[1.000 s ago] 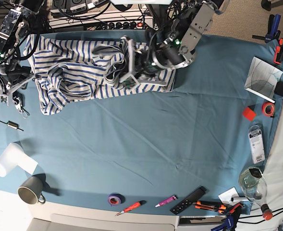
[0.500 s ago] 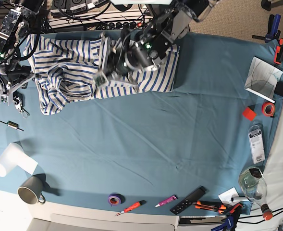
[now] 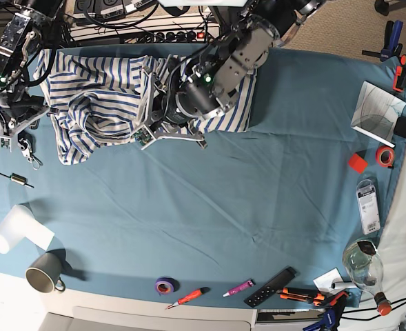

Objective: Fold the T-shirt properly
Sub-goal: 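Carry the left gripper's end of the shirt toward the right gripper, then lift the shirt bundle with both grippers and fold it over itself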

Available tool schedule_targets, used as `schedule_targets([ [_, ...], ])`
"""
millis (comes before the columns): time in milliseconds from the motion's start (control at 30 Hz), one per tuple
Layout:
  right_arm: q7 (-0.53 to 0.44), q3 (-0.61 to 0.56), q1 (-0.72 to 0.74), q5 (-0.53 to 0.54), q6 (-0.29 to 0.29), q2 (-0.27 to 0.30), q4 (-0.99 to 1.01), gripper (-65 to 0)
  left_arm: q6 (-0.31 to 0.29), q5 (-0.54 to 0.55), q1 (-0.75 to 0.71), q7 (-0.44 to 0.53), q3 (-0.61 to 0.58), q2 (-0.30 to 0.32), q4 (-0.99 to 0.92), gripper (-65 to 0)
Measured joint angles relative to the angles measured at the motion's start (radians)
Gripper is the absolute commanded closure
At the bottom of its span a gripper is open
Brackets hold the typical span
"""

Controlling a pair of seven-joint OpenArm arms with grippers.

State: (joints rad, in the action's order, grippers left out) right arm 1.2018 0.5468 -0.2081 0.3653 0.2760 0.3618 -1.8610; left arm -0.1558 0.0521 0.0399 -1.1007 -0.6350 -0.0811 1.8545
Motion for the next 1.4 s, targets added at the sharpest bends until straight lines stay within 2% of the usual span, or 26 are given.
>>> schedule_targets([
  [233, -0.037, 0.0, 0.003, 0.0, 0.0, 0.0, 0.0, -14.7, 0.078, -0.256, -0.126, -0.005, 0.001, 0.001, 0.166, 0.0],
  [300, -0.032, 0.0, 0.011, -0.017, 0.001, 0.0, 0.0, -14.7, 0.086, -0.295, -0.16, -0.01, 0.001, 0.006, 0.2, 0.0],
  [367, -0.028, 0.0, 0.03, -0.065, 0.0, -0.001, 0.0, -14.7, 0.1, -0.296, -0.188, -0.036, 0.001, 0.026, 0.218, 0.0],
  [433, -0.025, 0.0, 0.047, -0.08, 0.0, 0.0, 0.0, -14.7, 0.107, -0.368, -0.217, -0.042, 0.006, 0.061, 0.229, 0.0],
  [467, -0.021, 0.0, 0.054, -0.079, 0.0, 0.0, 0.0, -14.7, 0.134, -0.377, -0.238, -0.047, 0.006, 0.076, 0.229, 0.0],
  [633, 0.023, 0.0, 0.061, -0.071, 0.0, 0.0, 0.0, -14.7, 0.209, -0.4, -0.263, -0.049, 0.0, 0.159, 0.225, 0.0],
  [767, 0.084, 0.0, 0.061, 0.003, 0.005, 0.0, 0.0, -14.7, 0.212, -0.303, -0.264, 0.005, 0.001, 0.23, 0.193, 0.0],
  [867, 0.085, 0.0, 0.061, 0.029, 0.029, 0.0, 0.0, -15.1, 0.186, -0.288, -0.261, 0.048, 0.001, 0.228, 0.106, 0.0],
  [933, 0.099, 0.0, 0.061, 0.024, 0.042, 0.0, 0.0, -21.1, 0.189, -0.296, -0.258, 0.071, 0.001, 0.227, 0.069, 0.0],
  [1033, 0.062, -0.002, 0.032, 0.028, 0.105, 0.0, 0.0, -31.4, 0.19, -0.311, -0.248, 0.103, 0.0, 0.22, 0.034, 0.0],
  [1100, 0.04, -0.002, -0.005, 0.027, 0.117, 0.0, 0.0, -32.3, 0.19, -0.317, -0.247, 0.108, 0.0, 0.22, 0.031, 0.0],
  [1167, 0.065, -0.002, -0.027, 0.029, 0.114, 0.0, 0.0, -32.3, 0.19, -0.317, -0.247, 0.108, 0.0, 0.22, 0.031, 0.0],
  [1233, 0.085, -0.002, -0.024, 0.069, 0.06, -0.001, 0.0, -32.3, 0.19, -0.317, -0.247, 0.108, 0.0, 0.22, 0.03, 0.0],
  [1333, 0.034, -0.002, -0.016, 0.134, 0.064, 0.0, 0.0, -32.3, 0.19, -0.317, -0.247, 0.108, 0.0, 0.22, 0.03, 0.0],
  [1400, 0.036, -0.002, -0.008, 0.135, 0.089, 0.0, 0.021, -32.3, 0.19, -0.317, -0.247, 0.109, 0.0, 0.22, 0.03, 0.0],
])
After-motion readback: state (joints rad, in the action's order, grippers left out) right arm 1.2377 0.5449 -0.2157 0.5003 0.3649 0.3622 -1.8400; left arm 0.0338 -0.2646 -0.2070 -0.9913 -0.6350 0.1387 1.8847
